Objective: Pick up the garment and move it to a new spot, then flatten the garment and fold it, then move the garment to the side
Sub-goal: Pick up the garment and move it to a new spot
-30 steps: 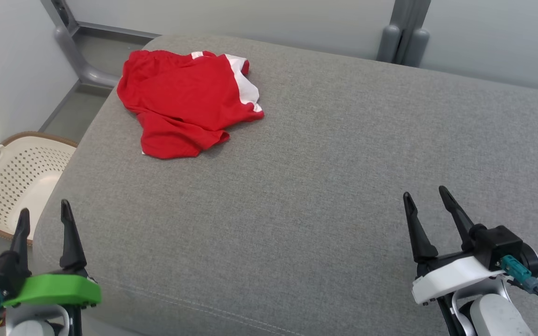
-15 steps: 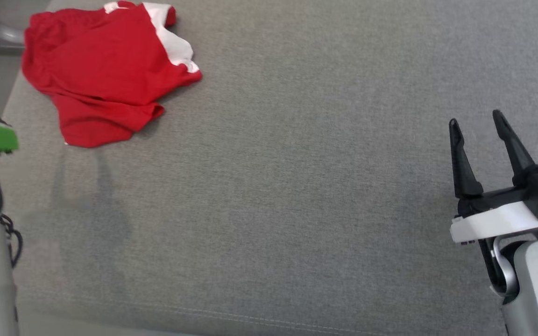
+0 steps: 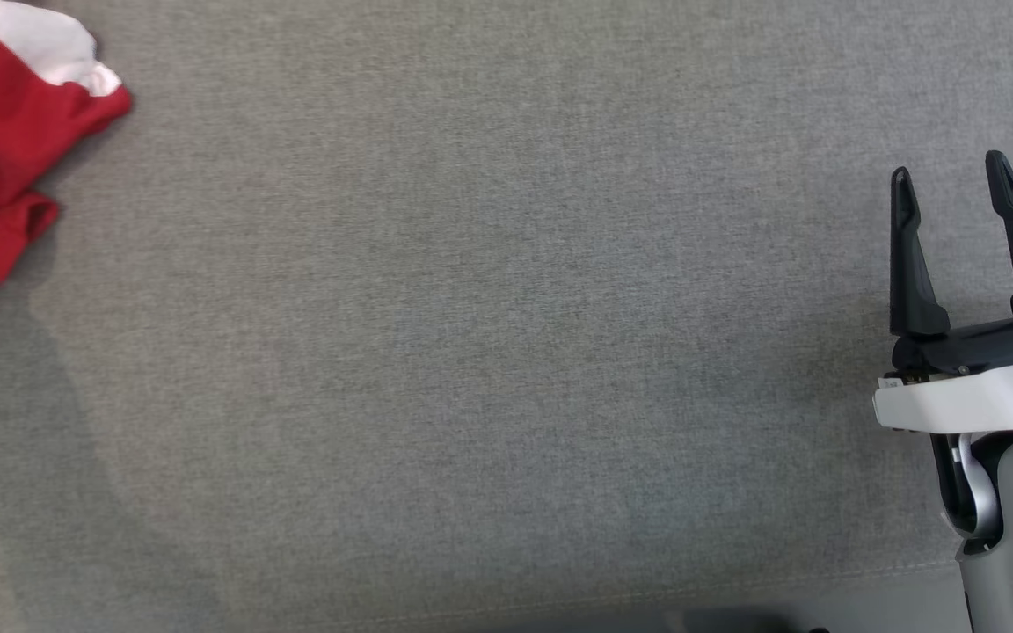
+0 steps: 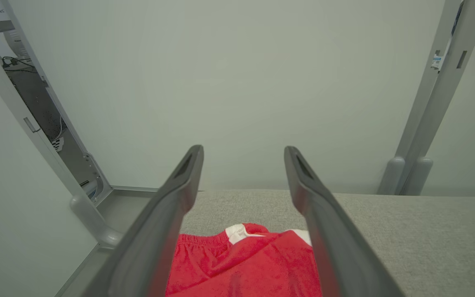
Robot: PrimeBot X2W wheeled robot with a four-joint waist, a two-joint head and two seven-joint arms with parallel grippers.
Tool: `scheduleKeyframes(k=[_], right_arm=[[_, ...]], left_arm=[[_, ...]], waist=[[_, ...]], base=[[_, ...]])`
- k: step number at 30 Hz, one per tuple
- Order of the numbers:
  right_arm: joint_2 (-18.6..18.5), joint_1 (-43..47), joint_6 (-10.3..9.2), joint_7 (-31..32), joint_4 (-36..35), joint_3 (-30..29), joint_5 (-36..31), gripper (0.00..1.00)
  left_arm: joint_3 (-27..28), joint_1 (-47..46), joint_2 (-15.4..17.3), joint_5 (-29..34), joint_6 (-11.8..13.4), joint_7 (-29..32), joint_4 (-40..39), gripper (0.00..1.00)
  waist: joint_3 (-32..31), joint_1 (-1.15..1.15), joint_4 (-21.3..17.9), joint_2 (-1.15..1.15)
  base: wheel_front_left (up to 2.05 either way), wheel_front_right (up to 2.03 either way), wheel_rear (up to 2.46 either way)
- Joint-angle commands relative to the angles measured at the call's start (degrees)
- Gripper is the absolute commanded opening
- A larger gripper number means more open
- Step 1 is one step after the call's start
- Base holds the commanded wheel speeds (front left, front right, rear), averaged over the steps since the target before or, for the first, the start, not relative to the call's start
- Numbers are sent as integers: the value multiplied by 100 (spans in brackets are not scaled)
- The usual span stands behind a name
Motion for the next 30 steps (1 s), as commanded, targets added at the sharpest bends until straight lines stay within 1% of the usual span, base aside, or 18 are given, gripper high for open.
scheduleKeyframes(k=[1, 5, 7, 9, 12, 14, 15, 16, 17, 18, 20, 23, 30], right_arm=[[24, -74, -11, -45, -57, -1, -52, 100], [15, -100, -11, 5, -144, 7, -109, 100], [-3, -120, -11, 41, -185, 17, -129, 100], [-25, -120, -11, 56, -208, 25, -132, 100], [-35, -121, -11, 88, -243, 61, -147, 100], [-47, -124, -11, 110, -250, 82, -150, 100], [-36, -115, -11, 119, -265, 102, -162, 100], [-29, -106, -11, 130, -274, 114, -168, 100], [-41, -97, -11, 139, -276, 117, -161, 100], [-52, -92, -11, 139, -281, 123, -151, 100], [-50, -81, -11, 134, -269, 126, -136, 100], [-11, -49, -11, 113, -214, 136, -130, 100], [107, -40, -11, -16, 47, 250, -52, 100]], left_arm=[[-115, -142, 103, -111, -16, 138, 226, 100], [-454, -251, 146, -507, -17, 650, 824, 100], [-646, -312, 200, -674, -17, 831, 991, 100], [-741, -320, 194, -954, -17, 1073, 1200, 100], [-902, -356, 256, -1214, -17, 1395, 1421, 100], [-988, -321, 222, -1381, -16, 1718, 1622, 100], [-1054, -302, 193, -1512, -16, 1938, 1703, 97], [-1089, -284, 179, -1603, -16, 2111, 1772, 68], [-1136, -273, 185, -1660, -16, 2245, 1820, 49], [-1174, -288, 223, -1701, -16, 2222, 1808, 0], [-1248, -325, 321, -1663, -16, 2063, 1788, 0], [-1329, -381, 378, -1698, -16, 1826, 1751, 0], [-1659, -520, 539, -1653, -16, 1221, 1537, 0]], waist=[[565, -1, -548, 0], [596, -1, -548, 0], [600, -1, -539, 0], [581, -1, -525, 0], [549, -1, -515, 0], [516, -1, -519, 0], [499, -1, -526, 0], [485, -1, -533, 0], [468, -1, -543, 0], [452, -1, -554, 0], [406, -1, -573, 0], [300, -1, -584, 0], [-129, -1, -575, 0]], base=[[0, 0, 0], [0, 0, 0], [0, 0, 0], [0, 0, 0], [0, 0, 0], [0, 0, 0], [0, 0, 0], [0, 0, 0], [0, 0, 0], [0, 0, 0], [0, 0, 0], [0, 0, 0], [0, 0, 0]])
